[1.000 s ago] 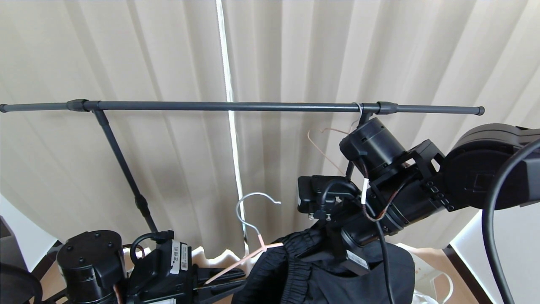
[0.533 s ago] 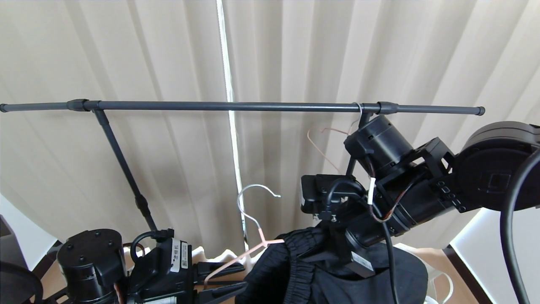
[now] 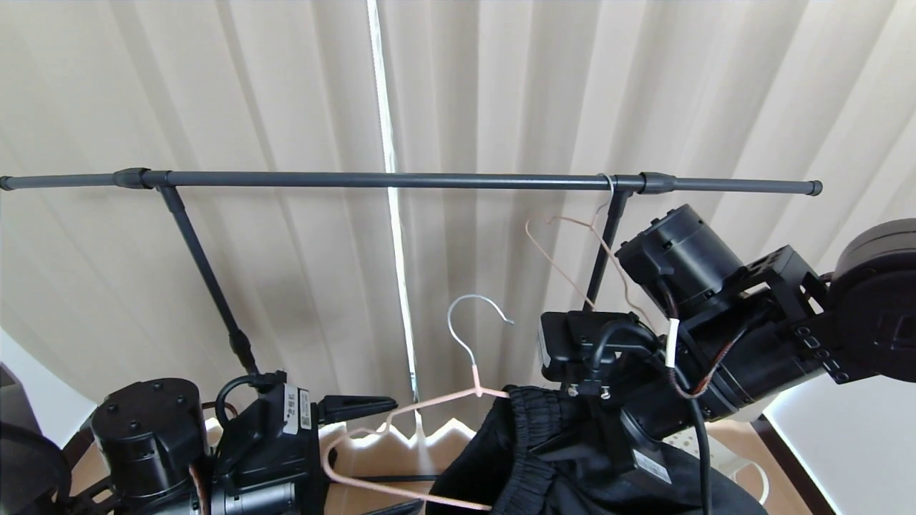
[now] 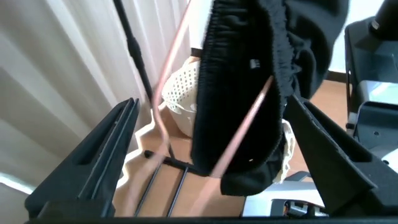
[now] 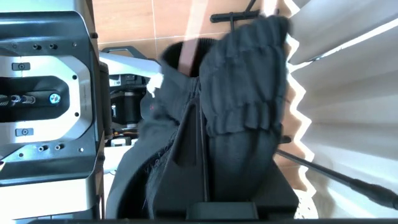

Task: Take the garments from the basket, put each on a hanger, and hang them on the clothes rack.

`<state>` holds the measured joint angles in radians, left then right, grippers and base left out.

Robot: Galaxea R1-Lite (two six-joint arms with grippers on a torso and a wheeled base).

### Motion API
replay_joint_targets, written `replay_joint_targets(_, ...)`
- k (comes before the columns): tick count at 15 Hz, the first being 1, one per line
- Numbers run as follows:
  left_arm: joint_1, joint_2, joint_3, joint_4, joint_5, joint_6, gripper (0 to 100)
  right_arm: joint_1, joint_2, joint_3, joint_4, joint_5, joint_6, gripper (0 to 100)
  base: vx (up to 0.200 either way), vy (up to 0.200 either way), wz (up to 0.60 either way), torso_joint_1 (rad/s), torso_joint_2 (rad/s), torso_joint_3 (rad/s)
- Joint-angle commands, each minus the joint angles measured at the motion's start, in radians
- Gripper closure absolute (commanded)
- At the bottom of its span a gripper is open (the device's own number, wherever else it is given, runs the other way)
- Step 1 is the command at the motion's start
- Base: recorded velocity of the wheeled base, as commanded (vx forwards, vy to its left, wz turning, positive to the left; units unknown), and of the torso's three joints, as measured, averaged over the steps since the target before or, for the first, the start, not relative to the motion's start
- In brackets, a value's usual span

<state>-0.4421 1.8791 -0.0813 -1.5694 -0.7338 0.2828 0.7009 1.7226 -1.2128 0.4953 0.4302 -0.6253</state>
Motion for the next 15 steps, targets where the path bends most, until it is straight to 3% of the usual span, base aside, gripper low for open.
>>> replay_joint_targets(1, 0.025, 0.000, -0.017, -0.001, 0.001, -0.013, 0, -0.001, -0.026, 0.013, 0.000, -0.001, -0.002, 100, 0.000, 0.000, 0.00, 0.000, 0.00, 0.000)
replay_joint_targets(3, 0.042, -0.008, -0.028, -0.001, 0.001, -0.050, 0, -0.001, -0.029, 0.012, -0.001, -0.021, -0.002, 100, 0.000, 0.000, 0.00, 0.000, 0.00, 0.000)
replay_joint_targets(5, 0.057, -0.064, -0.032, -0.001, 0.001, -0.165, 0, -0.007, -0.029, 0.013, -0.040, -0.079, -0.004, 100, 0.000, 0.000, 0.00, 0.000, 0.00, 0.000)
replay_joint_targets(9, 0.083, -0.115, -0.121, -0.001, 0.022, -0.481, 0, -0.007, -0.051, 0.010, -0.121, -0.200, -0.019, 100, 0.000, 0.000, 0.00, 0.000, 0.00, 0.000)
replay_joint_targets(12, 0.100, -0.114, -0.173, -0.001, 0.027, -0.507, 0, -0.007, -0.057, 0.019, -0.162, -0.263, -0.019, 100, 0.000, 0.000, 0.00, 0.000, 0.00, 0.000)
replay_joint_targets(13, 0.102, -0.144, -0.233, 0.130, 0.030, -0.508, 0, -0.007, -0.072, 0.044, -0.216, -0.266, -0.019, 100, 0.000, 0.000, 0.00, 0.000, 0.00, 0.000)
replay_joint_targets(15, 0.097, -0.245, -0.361, 0.509, 0.090, -0.508, 0, -0.007, -0.103, 0.085, -0.294, -0.280, -0.017, 100, 0.000, 0.000, 0.00, 0.000, 0.00, 0.000)
